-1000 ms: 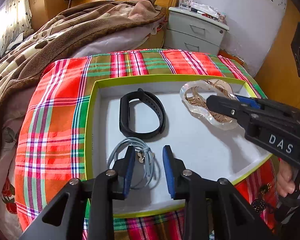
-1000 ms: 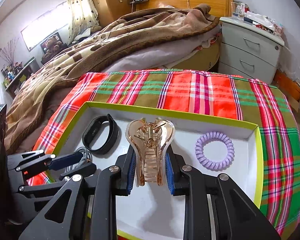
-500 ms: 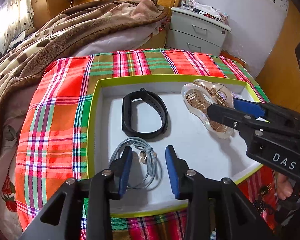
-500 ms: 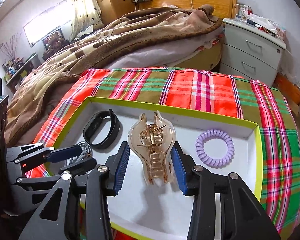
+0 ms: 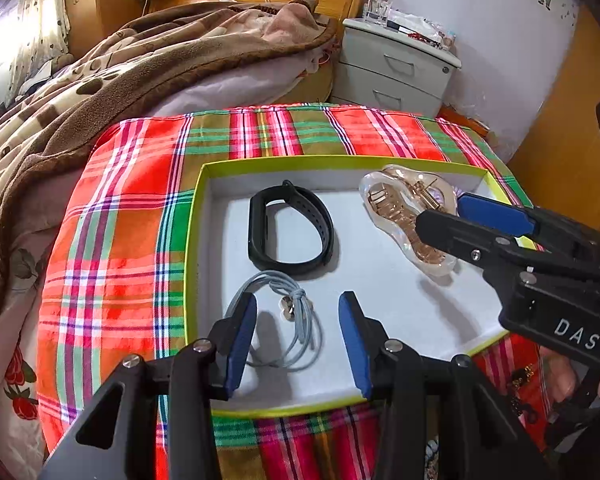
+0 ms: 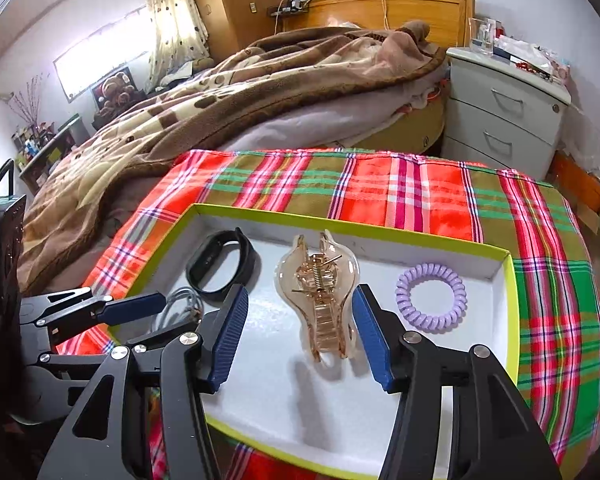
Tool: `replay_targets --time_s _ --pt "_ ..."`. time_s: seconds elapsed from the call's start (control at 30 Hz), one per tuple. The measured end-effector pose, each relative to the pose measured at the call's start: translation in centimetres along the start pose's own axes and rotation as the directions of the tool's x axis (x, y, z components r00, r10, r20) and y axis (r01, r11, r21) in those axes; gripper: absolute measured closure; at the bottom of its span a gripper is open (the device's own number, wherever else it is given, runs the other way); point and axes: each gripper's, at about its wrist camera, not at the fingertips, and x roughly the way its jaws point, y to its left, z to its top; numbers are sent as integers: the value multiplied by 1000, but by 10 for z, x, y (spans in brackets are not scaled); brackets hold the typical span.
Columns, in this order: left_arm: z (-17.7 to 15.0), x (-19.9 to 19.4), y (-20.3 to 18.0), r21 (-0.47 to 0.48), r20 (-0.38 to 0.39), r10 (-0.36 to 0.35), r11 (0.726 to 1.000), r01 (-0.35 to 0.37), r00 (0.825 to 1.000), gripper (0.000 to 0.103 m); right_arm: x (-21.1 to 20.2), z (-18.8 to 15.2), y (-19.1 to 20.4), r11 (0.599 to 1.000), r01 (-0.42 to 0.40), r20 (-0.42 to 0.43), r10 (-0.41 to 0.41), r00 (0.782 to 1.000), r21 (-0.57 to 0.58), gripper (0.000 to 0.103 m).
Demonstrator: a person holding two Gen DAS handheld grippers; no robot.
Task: Organize jewelry
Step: 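Withdraw both tools from the box toward the remaining jewelry, then grasp the light blue coil hair tie with the left tool while the right tool grasps the gold-flower hair tie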
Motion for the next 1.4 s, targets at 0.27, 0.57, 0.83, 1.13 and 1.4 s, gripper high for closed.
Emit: replay_targets --time_s 0.27,0.57,0.83,1.13,1.4 --pt "-10 -28 -1 -1 49 -14 1000 14 999 58 -29 -8 3 1000 -11 57 10 998 17 48" --pt "-33 -59 3 -29 86 -61 998 63 994 58 -74 -44 -3 997 19 112 -27 993 75 48" --pt "-66 -70 1 -48 72 -149 987 152 986 58 -100 -87 -8 991 60 111 -74 991 121 48" --pt "-95 -70 -3 -53 30 -223 973 224 974 58 -111 -128 -46 946 132 75 -161 984 295 48" --pt "-109 -63 -2 -84 -8 -258 963 257 966 58 -89 -132 -37 957 131 27 -143 989 260 48"
